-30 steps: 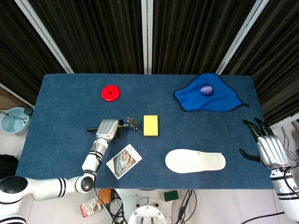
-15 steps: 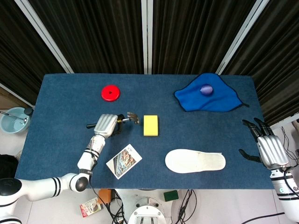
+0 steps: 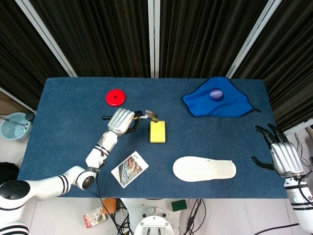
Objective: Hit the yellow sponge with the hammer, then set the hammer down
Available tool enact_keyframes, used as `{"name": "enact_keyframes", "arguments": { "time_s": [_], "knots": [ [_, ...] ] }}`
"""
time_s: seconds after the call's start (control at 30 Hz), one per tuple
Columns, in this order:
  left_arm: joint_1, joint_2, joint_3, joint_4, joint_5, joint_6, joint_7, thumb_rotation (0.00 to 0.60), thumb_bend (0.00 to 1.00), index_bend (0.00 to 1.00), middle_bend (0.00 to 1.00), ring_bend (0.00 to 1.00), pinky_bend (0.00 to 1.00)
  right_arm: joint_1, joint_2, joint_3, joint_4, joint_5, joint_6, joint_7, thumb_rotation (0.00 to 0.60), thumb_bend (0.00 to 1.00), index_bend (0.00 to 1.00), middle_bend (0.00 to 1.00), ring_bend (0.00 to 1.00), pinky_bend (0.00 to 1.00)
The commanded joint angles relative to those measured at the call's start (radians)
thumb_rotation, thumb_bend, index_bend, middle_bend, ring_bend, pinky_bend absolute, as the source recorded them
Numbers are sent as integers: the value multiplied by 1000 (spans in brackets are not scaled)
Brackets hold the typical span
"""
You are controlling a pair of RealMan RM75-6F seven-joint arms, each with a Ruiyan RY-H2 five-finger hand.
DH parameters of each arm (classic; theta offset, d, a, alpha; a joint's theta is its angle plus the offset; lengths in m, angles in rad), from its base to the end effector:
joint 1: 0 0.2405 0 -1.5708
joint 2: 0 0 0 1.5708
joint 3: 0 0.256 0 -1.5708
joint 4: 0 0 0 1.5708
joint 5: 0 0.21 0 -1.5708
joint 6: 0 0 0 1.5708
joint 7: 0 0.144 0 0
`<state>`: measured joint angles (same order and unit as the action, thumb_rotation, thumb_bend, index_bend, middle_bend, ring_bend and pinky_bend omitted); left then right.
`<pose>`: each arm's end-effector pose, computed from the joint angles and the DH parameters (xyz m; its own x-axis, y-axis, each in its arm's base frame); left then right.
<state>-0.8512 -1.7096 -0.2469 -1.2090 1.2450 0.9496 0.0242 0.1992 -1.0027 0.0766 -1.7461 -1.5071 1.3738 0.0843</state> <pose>-0.1082 0.3837 -0.0385 0.2606 0.2217 0.9397 0.8899 -0.4326 -0.1448 -0.2716 -0.2166 0.1713 0.3085 -0.0564 0.9495 -0.9453 -0.1295 0.2994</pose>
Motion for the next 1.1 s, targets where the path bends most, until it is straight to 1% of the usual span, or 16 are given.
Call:
{"name": "enact_keyframes", "arguments": {
  "time_s": [0.03,0.27,0.33,0.4,0.47,0.6,0.7,0.77,0.83,0.97,1.1],
  "knots": [
    [-31,-7,8,26,-38,-83,34,600,887,870,912,923,913,1,-2,0,3,3,-4,2,600,183,123,201,53,138],
    [-69,-44,16,76,-121,-191,97,600,901,870,912,923,913,5,-6,-1,5,7,-16,-1,600,184,123,203,53,138],
    [-75,-46,15,81,-142,-205,118,600,903,870,912,923,913,5,-6,-1,5,7,-15,-3,600,184,123,204,54,138],
    [-69,-35,5,57,-152,-189,117,600,905,871,913,924,913,3,-4,0,3,7,-11,-4,600,184,123,204,54,138],
    [-53,-8,-4,8,-141,-154,102,600,906,872,913,925,913,0,-2,1,2,6,-4,-4,600,183,123,204,54,138],
    [-14,41,-5,-85,-82,-67,64,600,911,872,913,925,914,-3,-1,2,1,3,4,-4,600,184,123,204,53,138],
    [2,46,4,-104,-39,-25,37,600,917,872,913,924,914,-2,-3,1,2,2,1,-4,600,184,123,204,53,138],
    [2,32,14,-88,-24,-21,28,600,920,872,913,924,914,0,-5,1,4,4,-4,-4,600,184,123,204,53,138],
    [-6,13,25,-60,-29,-46,31,600,922,872,913,923,913,0,-5,0,5,6,-7,-3,600,184,123,204,53,138],
    [-25,-39,44,18,-42,-86,67,600,922,872,912,921,913,-1,-6,0,9,11,-11,0,600,184,123,205,54,138],
    [-37,-74,57,72,-70,-132,99,600,923,872,912,921,913,-2,-6,-2,10,17,-15,1,600,184,123,205,54,138]
  ]
}}
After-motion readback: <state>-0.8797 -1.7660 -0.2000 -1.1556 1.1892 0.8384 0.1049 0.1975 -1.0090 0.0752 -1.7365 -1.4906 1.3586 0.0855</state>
